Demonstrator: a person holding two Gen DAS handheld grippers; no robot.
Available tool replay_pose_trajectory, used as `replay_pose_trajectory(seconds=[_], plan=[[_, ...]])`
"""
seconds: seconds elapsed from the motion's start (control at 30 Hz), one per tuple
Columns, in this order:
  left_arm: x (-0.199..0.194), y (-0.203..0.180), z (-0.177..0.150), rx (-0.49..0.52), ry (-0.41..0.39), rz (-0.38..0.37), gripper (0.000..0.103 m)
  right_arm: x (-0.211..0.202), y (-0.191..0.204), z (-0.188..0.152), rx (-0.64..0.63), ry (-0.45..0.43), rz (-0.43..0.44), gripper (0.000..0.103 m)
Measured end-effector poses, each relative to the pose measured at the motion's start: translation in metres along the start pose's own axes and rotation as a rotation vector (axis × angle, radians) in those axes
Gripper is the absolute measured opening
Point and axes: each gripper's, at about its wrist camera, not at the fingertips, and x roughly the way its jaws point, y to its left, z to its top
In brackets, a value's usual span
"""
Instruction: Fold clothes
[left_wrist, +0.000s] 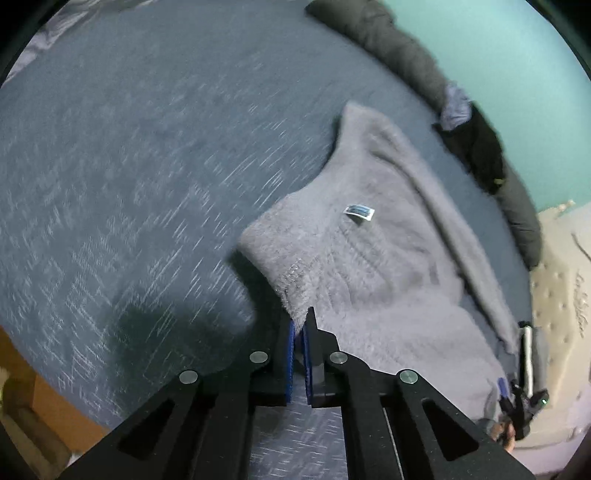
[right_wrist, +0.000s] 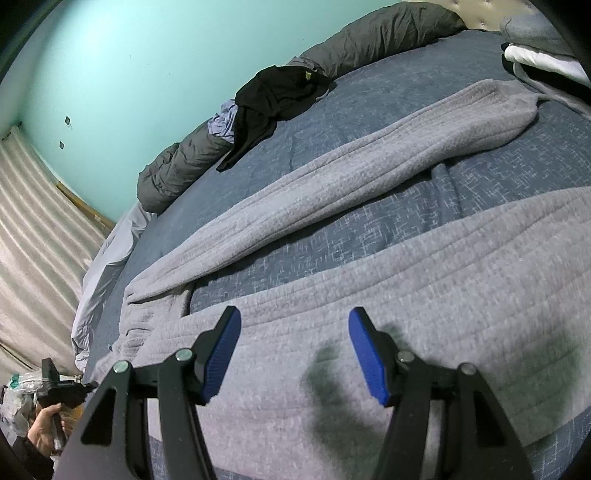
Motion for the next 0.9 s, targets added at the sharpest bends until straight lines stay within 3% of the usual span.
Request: replay_pose_trajectory(seconds=[0.03,0.07,0.1,0.2,0.33,0.7,0.9], plan=[[-0.004,-0.002,0.001,-0.003,-0.026,0.015,0.019,0.001,0.0,0.0,0.001,0.002,-0.001,0.062],[-0.01,-0.005,0.002,-0.006,-0.055,0.031,0.035,0.001,-0.001,0.0,0.002,0.004,-0.002,0.062],[-0.017,-0.008,0.003,0.003,-0.08,0.039,0.045,0.002,-0.001,0.0,0.002,0.006,-0.004,0.062],[-0.033,-0.024,0.009,0.039,-0.161,0.025,0.048,0.006,-0.002,-0.001,0.002,0.016,-0.007,0.062],[-0.023,-0.062,0.011,0.121,-0.175,-0.048,0.056,0.015,0.004,-0.001,-0.024,0.039,-0.005,0.062],[0.107,-0.173,0.012,0.199,-0.082,-0.213,0.056,0.042,0.026,0.015,-0.101,0.11,0.004,0.062],[0.148,-0.196,0.019,0.224,-0.051,-0.199,0.058,0.076,0.03,0.038,-0.177,0.205,-0.053,0.062]])
